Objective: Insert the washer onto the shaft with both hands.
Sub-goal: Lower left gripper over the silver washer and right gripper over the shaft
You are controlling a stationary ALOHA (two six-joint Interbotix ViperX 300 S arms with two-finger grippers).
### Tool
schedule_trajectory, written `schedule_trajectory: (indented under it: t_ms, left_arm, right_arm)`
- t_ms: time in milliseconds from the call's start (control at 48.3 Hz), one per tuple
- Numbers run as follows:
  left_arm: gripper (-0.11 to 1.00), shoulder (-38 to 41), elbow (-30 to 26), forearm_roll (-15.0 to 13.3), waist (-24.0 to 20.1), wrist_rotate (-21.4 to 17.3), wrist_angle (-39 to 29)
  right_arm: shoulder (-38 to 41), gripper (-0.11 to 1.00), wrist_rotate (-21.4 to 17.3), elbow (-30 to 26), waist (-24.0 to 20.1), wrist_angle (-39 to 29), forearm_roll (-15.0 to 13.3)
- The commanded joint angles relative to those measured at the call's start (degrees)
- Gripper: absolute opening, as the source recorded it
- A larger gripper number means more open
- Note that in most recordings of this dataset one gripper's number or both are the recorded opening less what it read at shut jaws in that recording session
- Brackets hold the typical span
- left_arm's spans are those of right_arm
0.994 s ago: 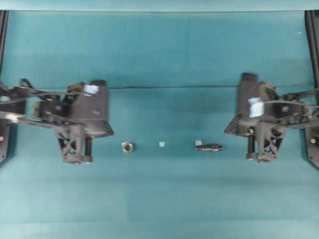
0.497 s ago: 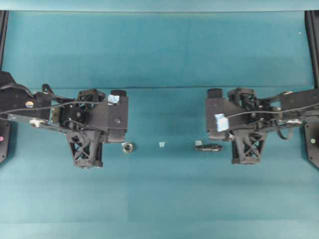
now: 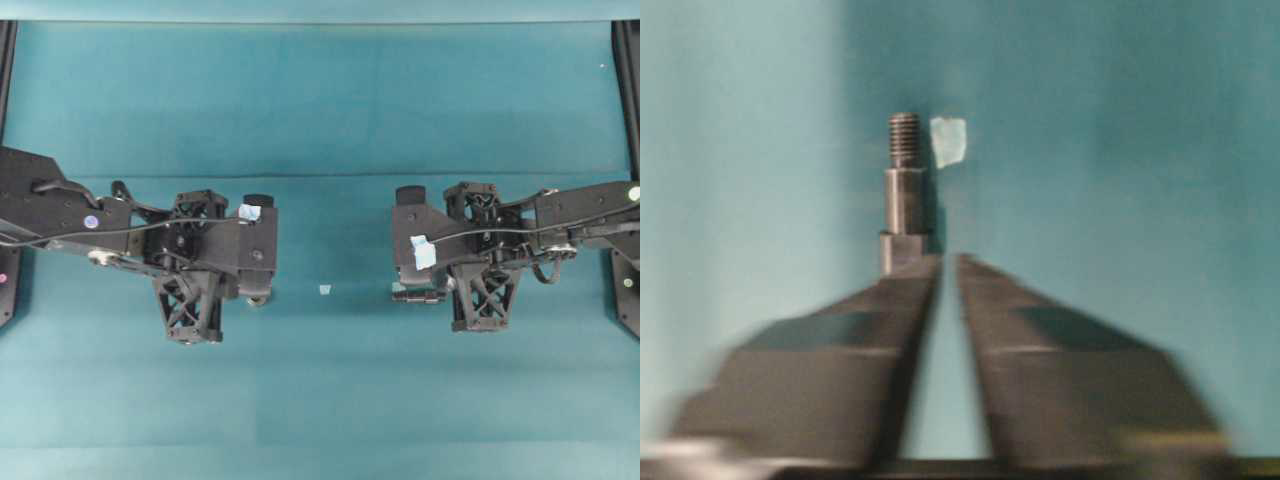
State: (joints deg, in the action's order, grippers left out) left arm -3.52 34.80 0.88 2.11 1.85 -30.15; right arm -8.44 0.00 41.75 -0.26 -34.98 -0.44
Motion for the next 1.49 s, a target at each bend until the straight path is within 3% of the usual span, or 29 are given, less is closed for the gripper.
schedule_trajectory:
  t_ms: [0,103,248,331,766,1035,1470]
  left_arm:
    - [0.53,0.62,0.09,0.18,0.26,0.0,-0.53]
    - [0.84,0.97,0.44,0.09,0.35,-0.09,-0.62]
    - [0.81,1.05,0.26,0.18,0.35,-0.62,-0.35]
    - [0.82,1.14,0.44,0.18,0.35,-0.53,0.44]
    - [0.81,5.36,0.18,0.18,0.35,0.62,4.66]
    - [0.81,7.82,-0.09,0.09,0.35,4.39,6.68]
    - [0.81,8.88,-0.18,0.18,-0.18,4.39,8.0]
  right_arm:
    - [-0.26,0.11,0.62,-0.44,-0.18,0.7,0.09]
    - [-0.26,0.35,0.26,-0.18,-0.18,1.58,0.09]
    - [0.26,0.78,-0.26,0.44,-0.18,3.69,0.0]
    - [0.7,0.94,-0.26,0.53,-0.18,4.22,0.0]
    - [2.72,0.93,-0.35,2.02,-0.18,7.73,0.97]
    - [2.81,0.93,-0.35,4.31,-0.79,7.91,2.55]
    - [6.42,0.93,-0.26,3.16,-1.14,8.7,2.81]
